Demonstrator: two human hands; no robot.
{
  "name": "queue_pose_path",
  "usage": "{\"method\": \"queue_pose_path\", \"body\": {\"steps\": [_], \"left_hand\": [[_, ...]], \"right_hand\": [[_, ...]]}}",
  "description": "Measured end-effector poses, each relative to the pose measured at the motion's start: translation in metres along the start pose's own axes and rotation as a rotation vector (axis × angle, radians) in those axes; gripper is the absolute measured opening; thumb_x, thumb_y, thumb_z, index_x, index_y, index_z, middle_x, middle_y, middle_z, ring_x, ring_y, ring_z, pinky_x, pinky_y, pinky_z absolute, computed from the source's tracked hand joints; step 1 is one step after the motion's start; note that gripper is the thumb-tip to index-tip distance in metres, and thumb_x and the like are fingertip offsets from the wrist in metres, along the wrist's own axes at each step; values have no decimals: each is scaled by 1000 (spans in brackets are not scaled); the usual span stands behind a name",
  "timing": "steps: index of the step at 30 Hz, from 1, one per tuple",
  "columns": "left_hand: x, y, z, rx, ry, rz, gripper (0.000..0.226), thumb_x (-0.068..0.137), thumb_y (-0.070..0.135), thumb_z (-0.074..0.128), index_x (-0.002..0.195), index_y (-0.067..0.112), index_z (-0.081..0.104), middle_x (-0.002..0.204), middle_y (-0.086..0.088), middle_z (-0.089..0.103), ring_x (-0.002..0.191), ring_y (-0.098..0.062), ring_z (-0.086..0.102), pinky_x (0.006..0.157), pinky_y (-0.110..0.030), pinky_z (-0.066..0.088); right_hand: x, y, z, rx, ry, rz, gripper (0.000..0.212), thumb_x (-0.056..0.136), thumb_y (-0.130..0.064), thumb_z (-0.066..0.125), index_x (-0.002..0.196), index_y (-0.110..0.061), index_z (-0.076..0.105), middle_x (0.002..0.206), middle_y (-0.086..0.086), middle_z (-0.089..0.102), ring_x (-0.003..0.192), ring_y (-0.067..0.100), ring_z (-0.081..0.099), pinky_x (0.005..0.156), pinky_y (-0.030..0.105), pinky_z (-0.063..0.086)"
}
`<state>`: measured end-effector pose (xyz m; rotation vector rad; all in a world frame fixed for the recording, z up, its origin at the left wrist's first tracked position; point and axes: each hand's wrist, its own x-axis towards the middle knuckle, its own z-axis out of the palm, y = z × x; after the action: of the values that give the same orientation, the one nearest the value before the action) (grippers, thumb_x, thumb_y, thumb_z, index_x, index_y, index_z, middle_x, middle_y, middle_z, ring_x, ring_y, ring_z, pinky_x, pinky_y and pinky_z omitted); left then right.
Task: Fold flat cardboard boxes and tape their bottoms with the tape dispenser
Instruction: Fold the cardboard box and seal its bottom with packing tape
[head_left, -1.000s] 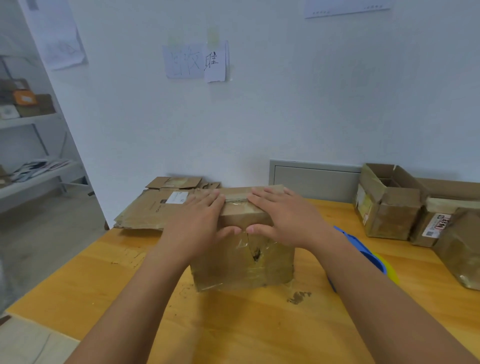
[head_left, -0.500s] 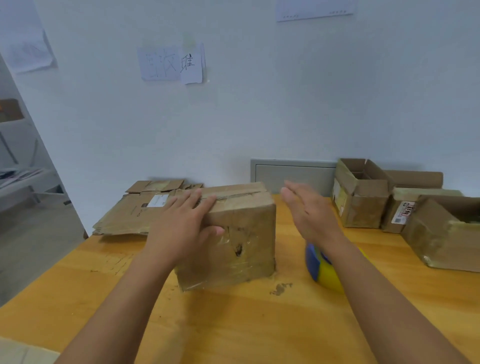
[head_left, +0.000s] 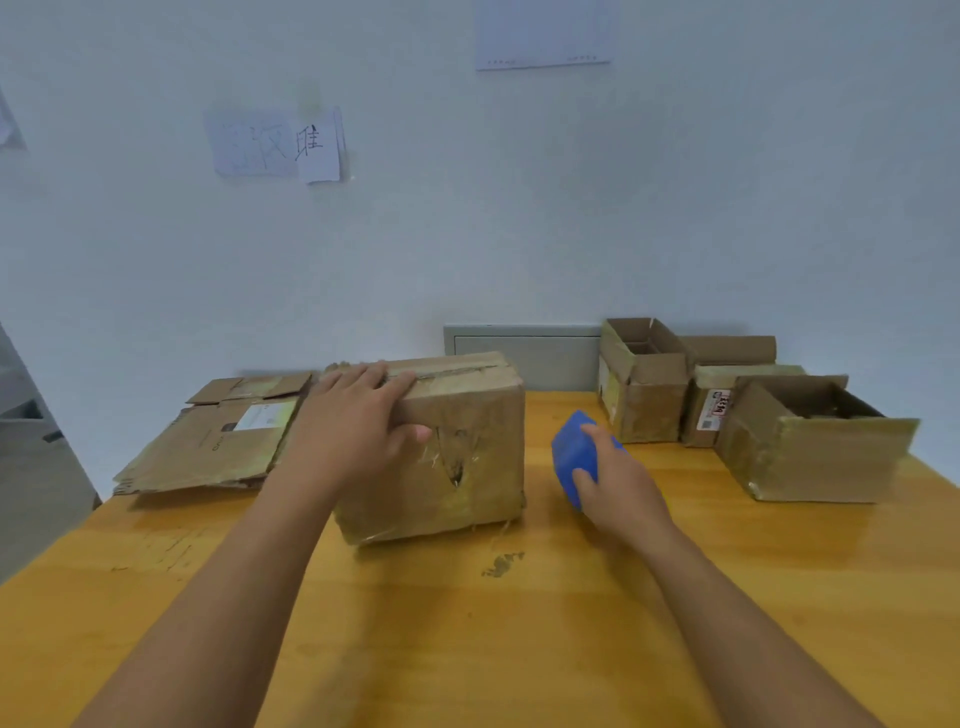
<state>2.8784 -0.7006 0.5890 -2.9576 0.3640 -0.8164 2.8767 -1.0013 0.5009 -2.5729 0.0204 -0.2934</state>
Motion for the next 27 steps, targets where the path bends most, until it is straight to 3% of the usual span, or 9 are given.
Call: {"method": "queue_pose_path", "body": {"steps": [4,6,9,12,17,21,27], "left_hand": [[14,13,6,-40,5,19,67,86,67,53,143,34,44,143,2,52,134,-23,44,108,-42,34],[23,18,10,-73,-16,28,67,87,68,52,144,35,42,142,5,52,132,-21,45,106,-41,36],[28,22,21,-82,-61,62,68,88,67,51,147,34,39,148,5,46,137,-20,39,112,-41,30],[29,24,29,-86,-42,45,68,88,66,51,148,36,37,153,6,41,142,-20,34,116,-43,23],[33,27,30,-105,-18,42,66,89,63,55,147,34,40,152,8,43,138,-20,38,112,-46,31],[40,36,28,-141,34,33,66,89,60,56,147,33,41,150,9,44,140,-19,35,111,-46,30],[48,45,35,-153,-46,59,64,92,57,56,148,32,39,153,9,41,141,-18,34,112,-45,29]], "right_hand": [[2,20,-22,558,159,132,43,98,-21,51,133,-44,42,118,-6,50,82,10,55,65,33,44],[1,27,-25,649,197,194,35,99,-20,50,124,-45,48,120,-6,53,81,7,56,64,31,45],[0,37,-26,699,237,233,29,100,-19,47,116,-40,57,121,-7,56,81,6,55,63,28,44],[0,44,-29,616,256,230,33,100,-19,46,126,-32,63,132,-1,57,101,12,53,76,29,42],[2,41,-28,336,206,222,43,102,-27,37,143,-30,51,128,12,53,91,19,55,75,34,44],[-8,38,-17,369,181,277,57,94,-59,52,145,-40,36,129,6,33,96,22,52,78,34,45],[-14,37,-12,521,397,284,62,91,-46,66,147,-33,42,117,3,36,92,17,47,73,28,40]]}}
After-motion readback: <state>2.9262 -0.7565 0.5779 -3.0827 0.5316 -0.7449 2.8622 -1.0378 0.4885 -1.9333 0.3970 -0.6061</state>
